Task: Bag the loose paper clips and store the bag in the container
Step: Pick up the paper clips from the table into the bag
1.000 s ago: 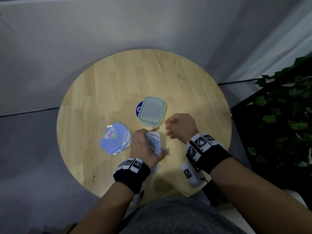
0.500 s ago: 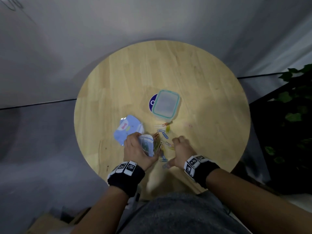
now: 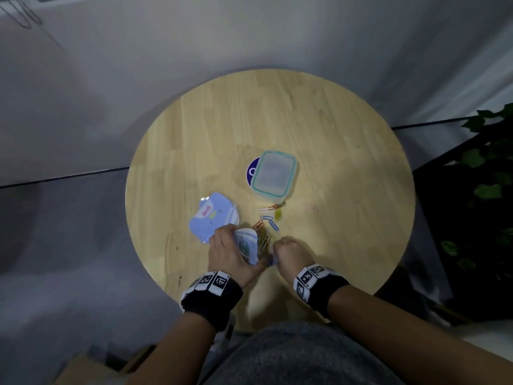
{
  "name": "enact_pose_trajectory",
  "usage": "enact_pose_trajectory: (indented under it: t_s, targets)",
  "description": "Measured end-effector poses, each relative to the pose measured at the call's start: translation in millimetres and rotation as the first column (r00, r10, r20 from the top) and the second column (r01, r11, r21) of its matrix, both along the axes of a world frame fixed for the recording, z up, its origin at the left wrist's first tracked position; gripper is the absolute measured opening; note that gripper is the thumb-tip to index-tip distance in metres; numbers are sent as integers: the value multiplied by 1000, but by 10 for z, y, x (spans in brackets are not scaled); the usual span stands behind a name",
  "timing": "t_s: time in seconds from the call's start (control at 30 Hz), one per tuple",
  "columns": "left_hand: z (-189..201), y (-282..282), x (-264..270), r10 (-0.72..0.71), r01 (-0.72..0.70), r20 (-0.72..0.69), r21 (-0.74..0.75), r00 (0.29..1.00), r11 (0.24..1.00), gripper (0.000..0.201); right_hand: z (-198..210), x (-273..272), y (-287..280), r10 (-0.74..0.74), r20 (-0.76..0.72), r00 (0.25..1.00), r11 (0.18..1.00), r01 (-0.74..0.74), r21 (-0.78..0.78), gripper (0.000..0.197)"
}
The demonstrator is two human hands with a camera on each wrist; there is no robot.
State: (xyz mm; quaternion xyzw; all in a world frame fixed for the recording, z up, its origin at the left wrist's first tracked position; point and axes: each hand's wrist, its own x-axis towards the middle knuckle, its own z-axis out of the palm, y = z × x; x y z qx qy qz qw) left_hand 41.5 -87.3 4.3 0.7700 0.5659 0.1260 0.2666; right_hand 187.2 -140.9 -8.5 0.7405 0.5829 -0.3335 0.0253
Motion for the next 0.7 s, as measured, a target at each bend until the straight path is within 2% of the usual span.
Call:
enact_pose_trajectory:
  t_s: [0.27, 0.37, 0.43, 0.5, 0.57, 0.6, 0.7]
  targets:
    - [-55, -18, 1, -3, 1, -34, -58, 999, 998, 100, 44, 19, -93, 74, 92, 993, 996, -68, -65, 35]
    - [-80, -1, 35, -25, 23, -27, -64, 999, 998, 100, 90, 121, -156, 69, 85, 994, 996, -64, -56, 28]
    - [-79, 16, 73, -26, 25, -16, -60, 1000, 998, 97, 140, 211, -176, -26, 15, 1000, 998, 27, -62, 19]
    - [-72, 40, 114, -21, 21, -5, -43, 1000, 999, 92, 186, 309, -158, -232, -104, 967, 972, 229, -42, 12]
    - [-68, 64, 168, -27, 27, 5, -25, 1000, 999, 88, 274, 397, -87, -442, -247, 862, 891, 454, -8, 5]
    - [-70, 65, 199, -40, 40, 11, -14, 999, 999, 86, 341, 430, -29, -497, -316, 808, 852, 523, -1, 5]
    - [-11, 61, 306, -62, 60, 43, 37, 997, 998, 76, 589, 455, 177, -512, -467, 721, 815, 579, 1, 11]
